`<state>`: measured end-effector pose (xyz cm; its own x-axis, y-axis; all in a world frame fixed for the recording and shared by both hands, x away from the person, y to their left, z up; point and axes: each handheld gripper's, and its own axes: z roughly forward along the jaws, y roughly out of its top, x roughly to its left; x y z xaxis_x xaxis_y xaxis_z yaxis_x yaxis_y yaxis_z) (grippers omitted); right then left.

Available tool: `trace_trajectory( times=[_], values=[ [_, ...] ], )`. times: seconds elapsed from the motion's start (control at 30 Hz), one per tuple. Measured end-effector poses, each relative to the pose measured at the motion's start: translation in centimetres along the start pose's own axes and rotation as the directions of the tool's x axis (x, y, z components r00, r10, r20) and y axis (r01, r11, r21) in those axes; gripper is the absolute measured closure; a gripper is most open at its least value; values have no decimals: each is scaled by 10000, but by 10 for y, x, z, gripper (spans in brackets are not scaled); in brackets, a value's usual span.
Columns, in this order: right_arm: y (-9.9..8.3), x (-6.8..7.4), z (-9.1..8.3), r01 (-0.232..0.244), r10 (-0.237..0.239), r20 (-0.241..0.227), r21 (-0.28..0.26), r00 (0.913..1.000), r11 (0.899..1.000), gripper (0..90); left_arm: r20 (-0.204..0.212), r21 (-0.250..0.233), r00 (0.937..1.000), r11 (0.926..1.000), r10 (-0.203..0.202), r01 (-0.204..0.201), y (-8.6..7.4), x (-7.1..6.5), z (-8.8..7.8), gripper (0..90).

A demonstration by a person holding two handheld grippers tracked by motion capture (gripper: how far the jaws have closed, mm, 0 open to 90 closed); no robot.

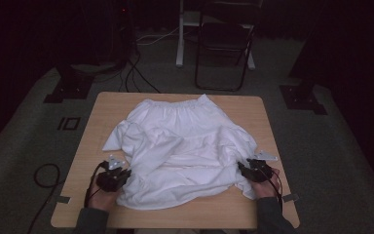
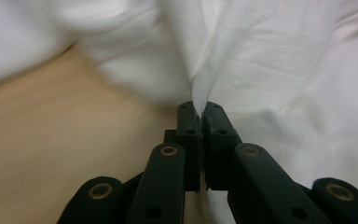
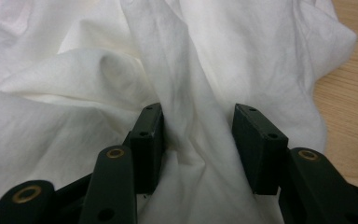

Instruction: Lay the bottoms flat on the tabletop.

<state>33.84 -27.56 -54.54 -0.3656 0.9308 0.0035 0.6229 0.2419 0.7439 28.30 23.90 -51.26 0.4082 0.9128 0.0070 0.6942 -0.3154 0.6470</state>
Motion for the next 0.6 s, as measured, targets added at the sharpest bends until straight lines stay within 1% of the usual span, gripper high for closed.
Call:
trace_trajectory(
  times=[0.1, 0.13, 0.17, 0.23, 0.27, 0.3, 0.37, 0.4, 0.47, 0.53, 0.6],
  values=[
    [0, 0, 0, -1, 1, 4, -6, 10000, 10000, 540, -697, 407, 9972, 9988, -255, 283, -17, 16, -7, 874],
    [0, 0, 0, -3, 3, 9, -13, 10000, 10000, 540, -846, 538, 9960, 9980, -288, 335, -22, 21, -8, 874],
    [0, 0, 0, -9, 9, 8, -21, 10000, 10000, 540, -884, 649, 9956, 9973, -298, 356, -26, 24, -10, 873],
    [0, 0, 0, -14, 14, 17, -30, 10000, 10000, 540, -625, 431, 9968, 9976, -506, 534, -31, 29, -12, 841],
    [0, 0, 0, -20, 21, 20, -37, 10000, 10000, 540, -587, 230, 9967, 9981, -562, 576, -31, 30, -13, 790],
    [0, 0, 0, -23, 23, 24, -36, 10000, 10000, 540, -563, 40, 9965, 9981, -618, 621, -30, 30, -15, 729],
    [0, 0, 1, -17, 17, 32, -42, 10000, 10000, 540, -325, -423, 9961, 9958, -822, 808, -25, 31, -19, 671],
    [0, 0, 1, -23, 23, 29, -44, 10000, 10000, 540, -223, -613, 9963, 9948, -825, 810, -22, 30, -21, 642],
    [0, 0, 1, -25, 25, 32, -48, 10000, 10000, 540, -75, -968, 9969, 9923, -781, 771, -13, 27, -24, 609],
    [0, 0, 1, -21, 21, 33, -48, 10000, 10000, 540, 171, -1251, 9979, 9901, -624, 640, -2, 22, -25, 583],
    [0, 0, 1, -20, 21, 33, -48, 10000, 10000, 541, 380, -1387, 9990, 9899, -240, 290, 12, 14, -22, 563]
  ],
)
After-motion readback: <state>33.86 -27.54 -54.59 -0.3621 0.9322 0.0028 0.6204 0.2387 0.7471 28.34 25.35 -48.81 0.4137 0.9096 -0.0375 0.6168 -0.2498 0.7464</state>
